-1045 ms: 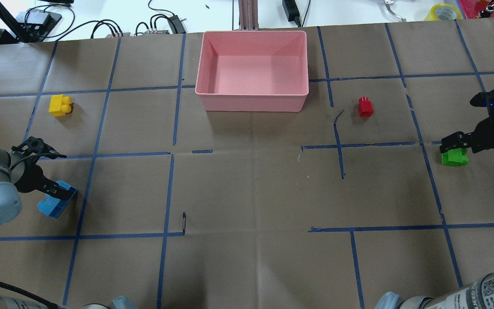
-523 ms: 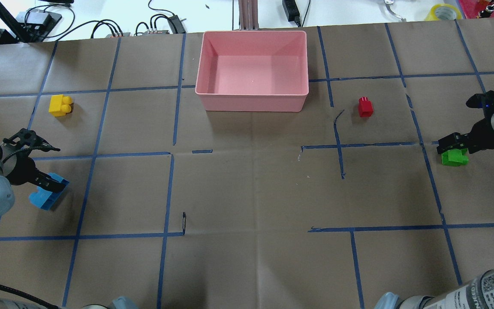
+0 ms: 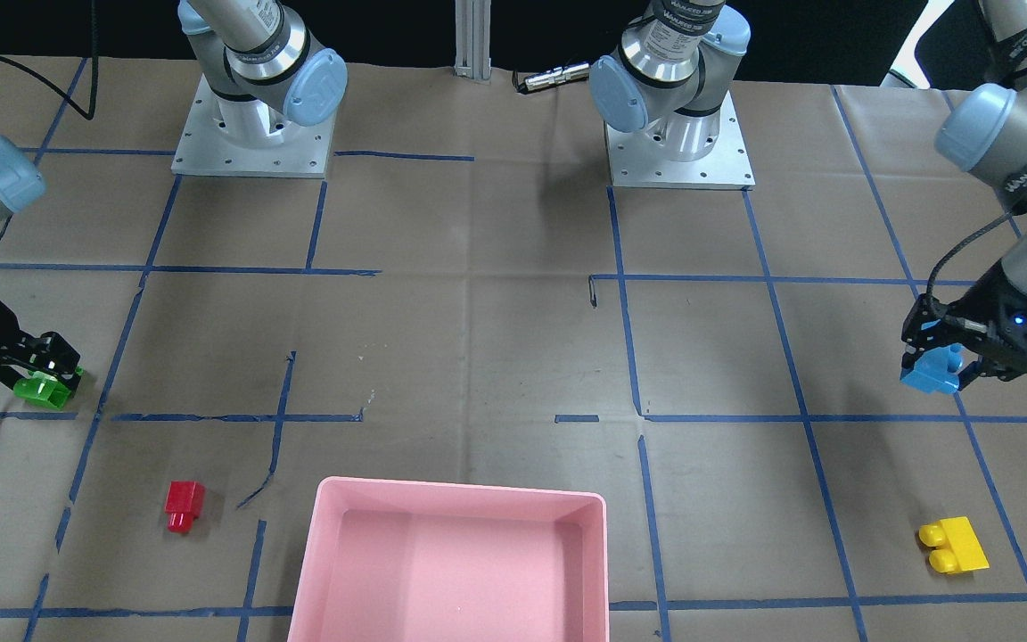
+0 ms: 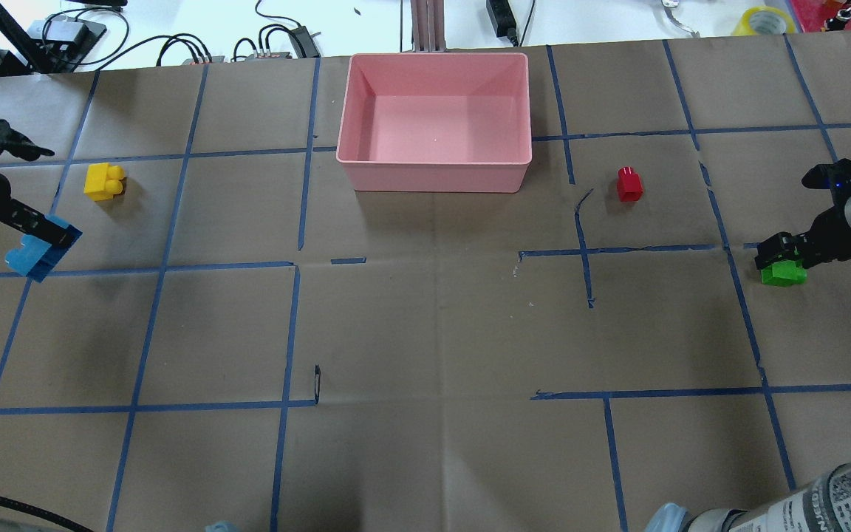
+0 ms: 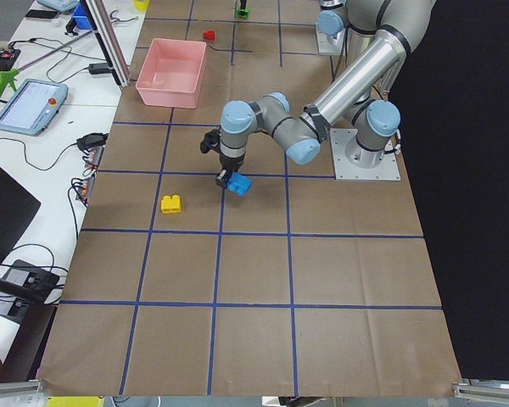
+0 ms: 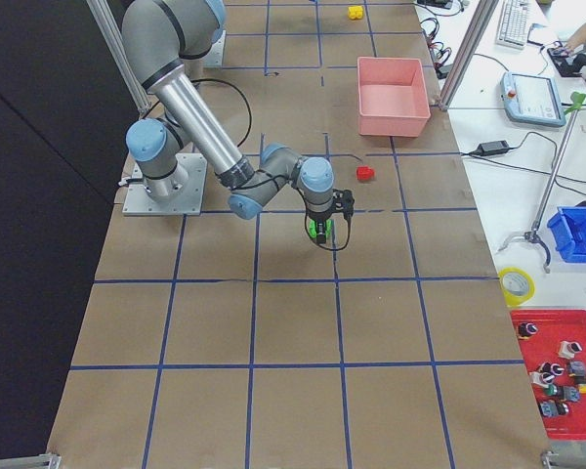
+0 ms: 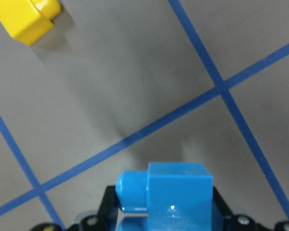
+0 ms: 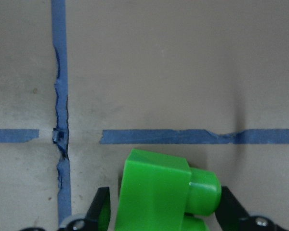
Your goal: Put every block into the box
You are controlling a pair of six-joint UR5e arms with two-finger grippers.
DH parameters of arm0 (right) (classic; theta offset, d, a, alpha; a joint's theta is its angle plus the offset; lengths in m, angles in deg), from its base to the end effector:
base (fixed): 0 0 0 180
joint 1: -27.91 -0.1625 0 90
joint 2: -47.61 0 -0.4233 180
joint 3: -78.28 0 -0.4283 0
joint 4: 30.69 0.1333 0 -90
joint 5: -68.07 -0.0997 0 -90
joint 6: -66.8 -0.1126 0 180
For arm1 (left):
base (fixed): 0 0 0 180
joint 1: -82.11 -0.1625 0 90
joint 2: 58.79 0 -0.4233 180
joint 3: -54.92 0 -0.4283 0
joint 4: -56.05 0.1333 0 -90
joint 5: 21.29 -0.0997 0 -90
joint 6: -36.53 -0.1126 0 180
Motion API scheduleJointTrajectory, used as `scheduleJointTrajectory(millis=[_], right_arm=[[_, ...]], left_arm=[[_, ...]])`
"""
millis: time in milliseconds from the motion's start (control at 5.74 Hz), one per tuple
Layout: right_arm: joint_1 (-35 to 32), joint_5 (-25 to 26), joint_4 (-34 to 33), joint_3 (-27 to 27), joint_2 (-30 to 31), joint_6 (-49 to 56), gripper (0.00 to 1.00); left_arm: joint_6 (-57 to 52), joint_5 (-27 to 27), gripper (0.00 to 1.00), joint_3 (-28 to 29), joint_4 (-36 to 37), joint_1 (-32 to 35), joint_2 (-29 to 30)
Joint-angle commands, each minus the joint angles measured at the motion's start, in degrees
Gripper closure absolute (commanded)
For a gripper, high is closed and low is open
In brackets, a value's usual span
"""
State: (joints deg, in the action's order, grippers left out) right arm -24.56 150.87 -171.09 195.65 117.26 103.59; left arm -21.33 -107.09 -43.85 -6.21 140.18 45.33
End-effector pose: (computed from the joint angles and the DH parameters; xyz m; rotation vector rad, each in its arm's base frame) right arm -0.2121 -0.5182 0.1356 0.0153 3.0648 -0.1736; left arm 0.2007 -0.5897 0.3030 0.7067 3.0480 -0.1748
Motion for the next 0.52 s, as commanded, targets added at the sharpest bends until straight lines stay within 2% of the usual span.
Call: scheduleJointTrajectory(millis=[0, 174, 348], right_arm=[[0.0, 0.2, 0.1, 0.0, 0.0, -0.1, 0.63], [0.1, 0.2, 0.5, -0.6, 0.3, -0.1, 0.64], [0.0, 0.3, 0.7, -1.4, 0.7, -0.7, 0.69]], left_arm=[[19.5, 0.6, 0.76, 10.8, -3.7, 7.9, 5.7], [36.3, 0.7, 0.76, 16.3, -3.4, 14.8, 8.8], [47.6, 0.3, 0.76, 22.3, -3.7, 21.1, 12.2]])
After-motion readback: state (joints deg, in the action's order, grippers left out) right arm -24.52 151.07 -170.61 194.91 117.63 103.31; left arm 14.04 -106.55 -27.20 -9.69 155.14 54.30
